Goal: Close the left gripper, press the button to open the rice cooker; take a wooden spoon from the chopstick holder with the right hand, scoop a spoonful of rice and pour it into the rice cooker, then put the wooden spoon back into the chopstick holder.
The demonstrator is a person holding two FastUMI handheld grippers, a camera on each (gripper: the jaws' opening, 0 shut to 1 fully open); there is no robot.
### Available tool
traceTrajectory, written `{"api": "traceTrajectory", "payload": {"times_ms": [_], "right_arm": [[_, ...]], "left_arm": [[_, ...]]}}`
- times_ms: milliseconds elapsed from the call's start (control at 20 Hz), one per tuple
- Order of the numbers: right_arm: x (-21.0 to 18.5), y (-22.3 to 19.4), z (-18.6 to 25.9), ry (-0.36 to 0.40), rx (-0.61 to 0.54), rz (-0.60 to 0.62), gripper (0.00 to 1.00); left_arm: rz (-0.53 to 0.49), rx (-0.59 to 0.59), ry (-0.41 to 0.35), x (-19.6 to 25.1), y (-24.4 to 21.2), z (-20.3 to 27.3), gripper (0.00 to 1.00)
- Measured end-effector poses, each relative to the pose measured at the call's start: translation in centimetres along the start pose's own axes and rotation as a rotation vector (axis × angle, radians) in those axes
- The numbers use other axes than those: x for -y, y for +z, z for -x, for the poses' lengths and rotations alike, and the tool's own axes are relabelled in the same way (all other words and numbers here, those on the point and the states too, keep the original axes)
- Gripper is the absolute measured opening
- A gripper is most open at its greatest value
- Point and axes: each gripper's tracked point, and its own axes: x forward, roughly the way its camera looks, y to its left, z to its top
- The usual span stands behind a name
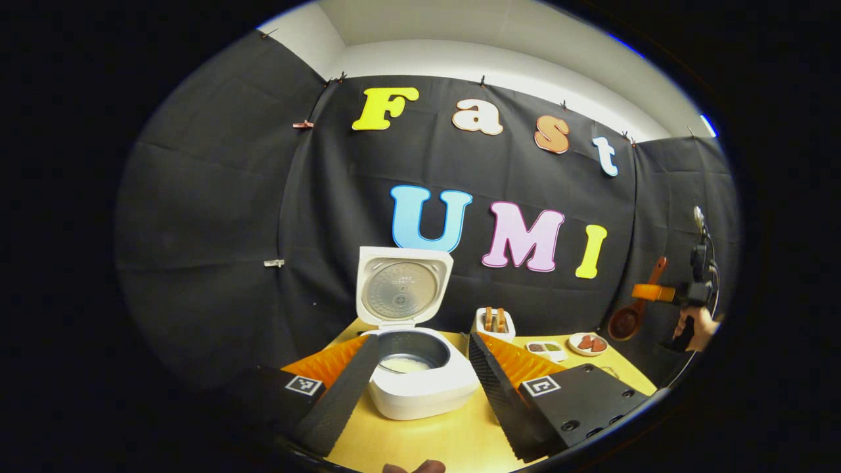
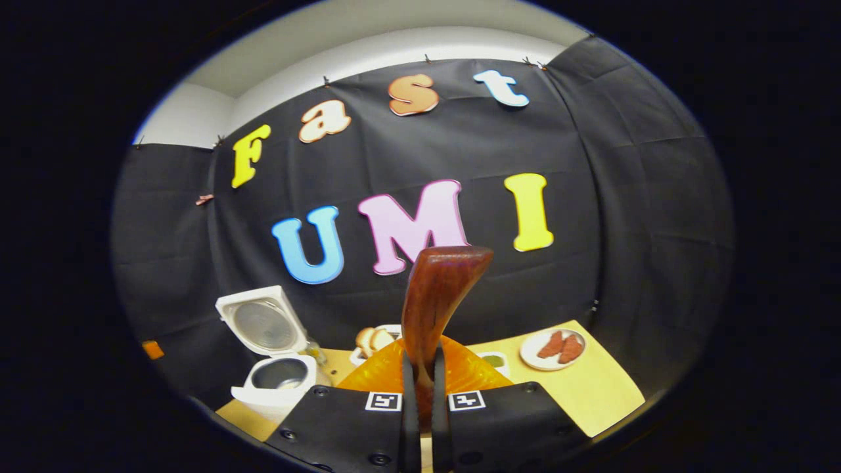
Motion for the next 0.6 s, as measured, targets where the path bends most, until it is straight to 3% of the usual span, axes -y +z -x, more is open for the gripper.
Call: {"api": "traceTrajectory", "payload": {"times_ms": [150,200,250,600], "right_arm": [[5.8,-4.2,0.3,-0.063,-0.066,0.008,0.11],[7.1,-5.6,0.2,-0.076,-0.092,0.010,0.07],[8.3,-7.1,-0.1,-0.083,-0.113,0.009,0.11],[12.4,-15.8,-3.0,-0.087,-0.238,-0.029,0.11]], "left_arm": [[0.017,0.001,0.006,1.5,0.6,-0.3,0.95],[0.016,0.006,0.009,1.8,0.8,-0.4,0.95],[0.015,0.007,0.013,2.1,1.0,-0.4,0.95],[-0.032,-0.003,0.068,4.4,1.6,-0.3,0.95]]}}
